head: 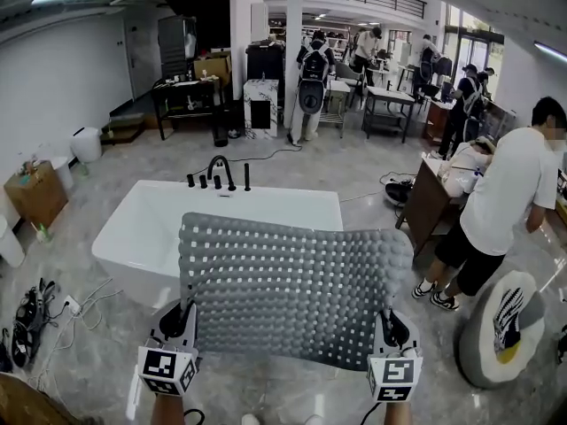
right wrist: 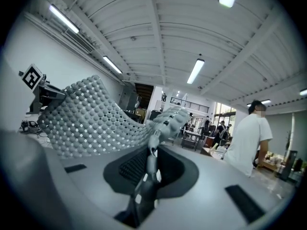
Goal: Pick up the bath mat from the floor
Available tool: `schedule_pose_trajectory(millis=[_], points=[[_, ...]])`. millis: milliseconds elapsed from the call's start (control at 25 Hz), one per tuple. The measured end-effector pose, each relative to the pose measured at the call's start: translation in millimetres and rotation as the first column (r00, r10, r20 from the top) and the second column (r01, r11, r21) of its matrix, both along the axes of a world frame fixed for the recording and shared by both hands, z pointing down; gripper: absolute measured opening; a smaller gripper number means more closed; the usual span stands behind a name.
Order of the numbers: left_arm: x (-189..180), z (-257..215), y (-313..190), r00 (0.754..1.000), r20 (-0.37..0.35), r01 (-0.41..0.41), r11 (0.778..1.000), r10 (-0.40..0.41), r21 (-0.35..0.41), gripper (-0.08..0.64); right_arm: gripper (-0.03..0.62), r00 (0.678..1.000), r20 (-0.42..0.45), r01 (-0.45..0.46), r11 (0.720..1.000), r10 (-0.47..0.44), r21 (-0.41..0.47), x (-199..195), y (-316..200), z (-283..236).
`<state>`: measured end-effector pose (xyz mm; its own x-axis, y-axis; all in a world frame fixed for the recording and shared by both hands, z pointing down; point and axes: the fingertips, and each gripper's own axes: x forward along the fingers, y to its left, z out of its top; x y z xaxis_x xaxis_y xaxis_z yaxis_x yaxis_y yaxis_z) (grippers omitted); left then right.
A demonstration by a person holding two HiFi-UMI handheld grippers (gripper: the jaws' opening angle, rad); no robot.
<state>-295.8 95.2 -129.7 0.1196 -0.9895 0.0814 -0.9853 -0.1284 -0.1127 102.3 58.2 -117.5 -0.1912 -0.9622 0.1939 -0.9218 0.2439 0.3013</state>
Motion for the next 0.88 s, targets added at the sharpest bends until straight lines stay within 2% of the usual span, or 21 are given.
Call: schedule_pose_trajectory(millis=[160,600,880], points=[[8,-2,2,1.0,-0.023,0.011,1.0,-0.011,-0.005,0.048,0.067,1.0,0.009,0.007,1.0,-0.007,0.0,10,-6,-2],[10,-6,9,0.999,0.015,0.038,0.999,-0.038,-0.002,0.048,0.066,0.999,0.012,0.037,0.999,-0.037,0.016,11,-7,-6],[6,-3,11,0.999,0.031,0.021,1.0,-0.021,0.001,0.048,0.067,0.999,0.006,0.035,0.999,-0.036,0.028,7,-6,-8]])
